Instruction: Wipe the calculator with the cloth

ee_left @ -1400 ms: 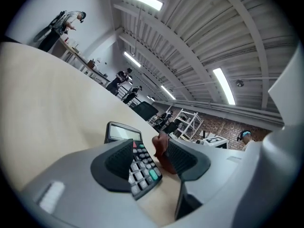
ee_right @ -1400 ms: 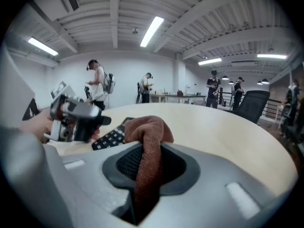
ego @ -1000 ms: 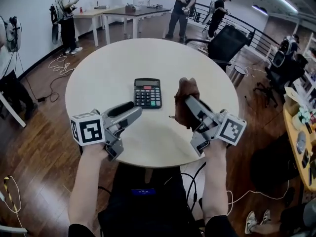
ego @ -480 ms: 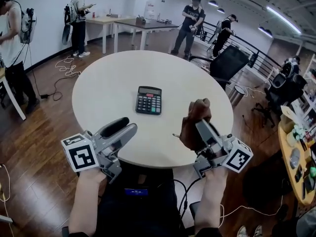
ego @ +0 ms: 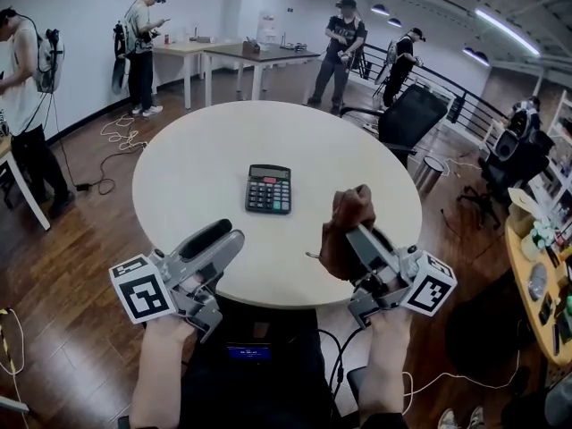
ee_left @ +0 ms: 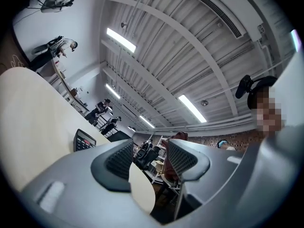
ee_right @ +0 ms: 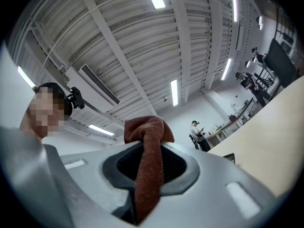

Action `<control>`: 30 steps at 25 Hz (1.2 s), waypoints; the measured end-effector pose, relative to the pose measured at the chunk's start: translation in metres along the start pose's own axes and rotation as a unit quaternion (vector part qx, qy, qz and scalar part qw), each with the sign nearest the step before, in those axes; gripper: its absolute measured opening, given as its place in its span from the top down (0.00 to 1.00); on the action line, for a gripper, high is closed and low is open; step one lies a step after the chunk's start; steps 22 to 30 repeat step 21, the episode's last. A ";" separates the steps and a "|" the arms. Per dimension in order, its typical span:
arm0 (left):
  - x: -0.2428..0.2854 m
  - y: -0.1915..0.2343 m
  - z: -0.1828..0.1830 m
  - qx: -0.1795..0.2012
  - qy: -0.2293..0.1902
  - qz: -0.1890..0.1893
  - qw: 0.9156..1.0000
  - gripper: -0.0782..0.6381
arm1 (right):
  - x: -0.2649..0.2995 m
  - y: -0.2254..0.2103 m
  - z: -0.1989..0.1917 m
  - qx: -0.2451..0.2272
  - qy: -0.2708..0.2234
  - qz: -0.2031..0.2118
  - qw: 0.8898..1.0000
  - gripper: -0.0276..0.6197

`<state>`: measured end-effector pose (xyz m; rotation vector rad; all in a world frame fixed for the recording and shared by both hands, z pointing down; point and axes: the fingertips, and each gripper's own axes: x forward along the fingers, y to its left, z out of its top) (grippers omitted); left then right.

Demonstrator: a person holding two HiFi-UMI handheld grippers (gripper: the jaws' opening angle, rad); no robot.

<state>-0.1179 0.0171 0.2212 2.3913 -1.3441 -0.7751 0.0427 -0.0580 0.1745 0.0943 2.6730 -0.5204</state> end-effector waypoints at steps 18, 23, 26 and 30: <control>0.007 -0.011 -0.004 0.004 0.008 -0.014 1.000 0.59 | -0.002 0.003 0.000 -0.010 0.004 -0.009 1.000 0.84; 0.008 -0.011 -0.008 0.005 0.008 -0.014 1.000 0.59 | -0.006 0.000 -0.003 -0.011 0.007 -0.010 1.000 0.84; 0.008 -0.011 -0.008 0.005 0.008 -0.014 1.000 0.59 | -0.006 0.000 -0.003 -0.011 0.007 -0.010 1.000 0.84; 0.008 -0.011 -0.008 0.005 0.008 -0.014 1.000 0.59 | -0.006 0.000 -0.003 -0.011 0.007 -0.010 1.000 0.84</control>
